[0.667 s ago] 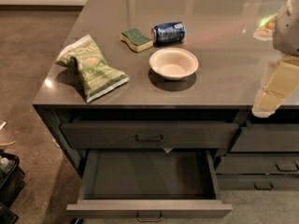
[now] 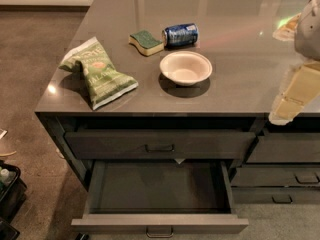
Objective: Place green jalapeno chip bag into middle drawer
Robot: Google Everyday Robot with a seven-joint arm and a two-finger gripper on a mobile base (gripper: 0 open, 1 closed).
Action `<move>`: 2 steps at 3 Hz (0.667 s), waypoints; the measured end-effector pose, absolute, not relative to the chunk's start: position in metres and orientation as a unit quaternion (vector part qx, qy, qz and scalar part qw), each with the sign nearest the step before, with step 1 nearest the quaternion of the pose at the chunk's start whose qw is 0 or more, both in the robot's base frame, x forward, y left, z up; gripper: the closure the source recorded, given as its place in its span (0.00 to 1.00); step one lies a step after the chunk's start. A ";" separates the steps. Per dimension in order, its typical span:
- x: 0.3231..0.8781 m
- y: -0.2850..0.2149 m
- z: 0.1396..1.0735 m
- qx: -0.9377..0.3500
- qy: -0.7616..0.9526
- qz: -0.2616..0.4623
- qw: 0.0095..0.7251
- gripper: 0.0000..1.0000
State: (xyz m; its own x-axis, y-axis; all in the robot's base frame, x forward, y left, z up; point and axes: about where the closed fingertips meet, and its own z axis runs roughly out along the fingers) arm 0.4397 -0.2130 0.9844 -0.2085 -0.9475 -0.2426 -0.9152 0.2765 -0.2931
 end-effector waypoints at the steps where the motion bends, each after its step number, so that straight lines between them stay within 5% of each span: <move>1: 0.451 -0.172 0.987 -0.622 0.743 -0.009 0.247 0.00; 2: 0.467 -0.084 0.994 -0.650 0.691 0.072 0.309 0.00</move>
Offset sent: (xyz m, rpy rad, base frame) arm 0.0450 0.2374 0.0208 0.5388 -0.0825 0.4198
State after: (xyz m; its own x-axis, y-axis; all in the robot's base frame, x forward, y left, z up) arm 0.4670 -0.0837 0.9938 0.0352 -0.8536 -0.5198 -0.9420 0.1454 -0.3026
